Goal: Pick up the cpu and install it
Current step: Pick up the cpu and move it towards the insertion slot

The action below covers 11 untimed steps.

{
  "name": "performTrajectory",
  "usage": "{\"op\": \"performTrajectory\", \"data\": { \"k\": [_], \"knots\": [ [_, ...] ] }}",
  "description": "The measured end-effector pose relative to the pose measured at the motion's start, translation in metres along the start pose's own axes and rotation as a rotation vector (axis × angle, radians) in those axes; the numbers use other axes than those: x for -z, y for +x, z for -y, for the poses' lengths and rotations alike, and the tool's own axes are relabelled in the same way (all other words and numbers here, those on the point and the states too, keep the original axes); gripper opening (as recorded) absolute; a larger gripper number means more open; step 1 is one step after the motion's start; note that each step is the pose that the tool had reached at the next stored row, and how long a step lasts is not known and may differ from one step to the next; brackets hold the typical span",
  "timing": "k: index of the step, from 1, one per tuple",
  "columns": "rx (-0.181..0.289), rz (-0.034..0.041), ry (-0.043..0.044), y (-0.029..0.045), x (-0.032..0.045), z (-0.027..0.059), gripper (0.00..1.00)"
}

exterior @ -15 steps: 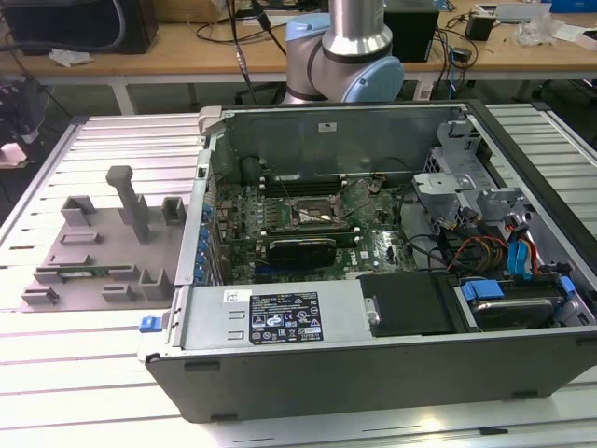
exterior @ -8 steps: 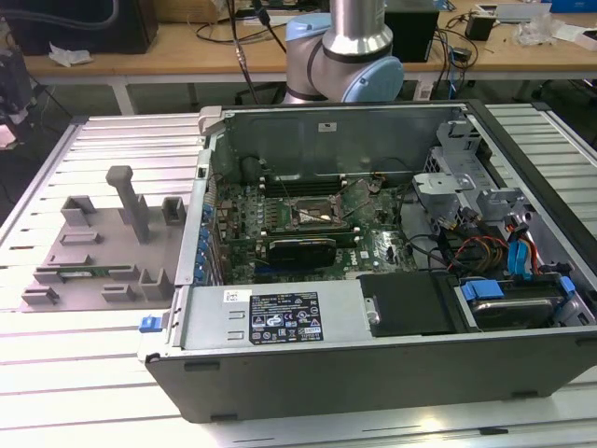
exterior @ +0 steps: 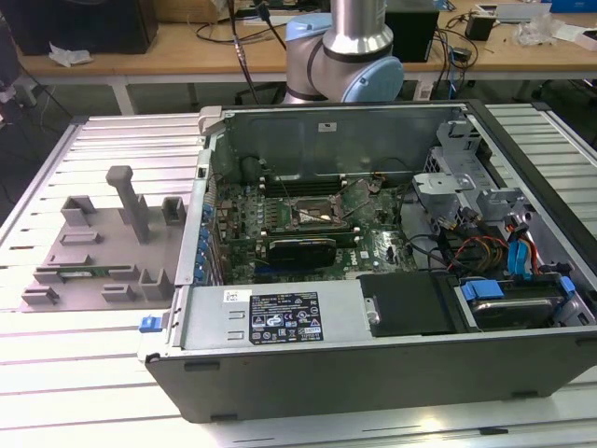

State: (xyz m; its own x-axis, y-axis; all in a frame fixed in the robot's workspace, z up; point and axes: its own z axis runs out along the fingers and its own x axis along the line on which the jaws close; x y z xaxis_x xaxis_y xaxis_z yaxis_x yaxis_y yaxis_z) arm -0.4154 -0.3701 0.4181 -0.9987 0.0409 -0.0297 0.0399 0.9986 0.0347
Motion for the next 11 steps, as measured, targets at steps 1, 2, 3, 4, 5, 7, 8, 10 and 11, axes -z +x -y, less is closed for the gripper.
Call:
{"op": "performTrajectory", "data": {
  "k": [1,2,3,4,5,7,8,10,11],
  "knots": [
    [0.000,0.0000,0.0000,0.0000,0.0000,0.0000,0.55],
    [0.000,-0.0001,0.0001,0.0000,0.0001,0.0000,0.55],
    [0.000,-0.0003,0.0002,-0.0002,0.0003,-0.0001,0.55],
    [0.000,-0.0004,0.0003,-0.0013,0.0003,-0.0001,0.55],
    [0.000,-0.0002,0.0001,-0.0047,0.0000,-0.0002,0.55],
    [0.000,-0.0002,0.0001,-0.0112,-0.0002,-0.0005,0.55],
    [0.000,-0.0002,0.0001,-0.0150,-0.0003,-0.0006,0.55],
    [0.000,-0.0002,0.0001,-0.0199,-0.0005,-0.0008,0.55],
    [0.000,-0.0002,0.0002,-0.0233,-0.0005,-0.0009,0.55]
  ]
}}
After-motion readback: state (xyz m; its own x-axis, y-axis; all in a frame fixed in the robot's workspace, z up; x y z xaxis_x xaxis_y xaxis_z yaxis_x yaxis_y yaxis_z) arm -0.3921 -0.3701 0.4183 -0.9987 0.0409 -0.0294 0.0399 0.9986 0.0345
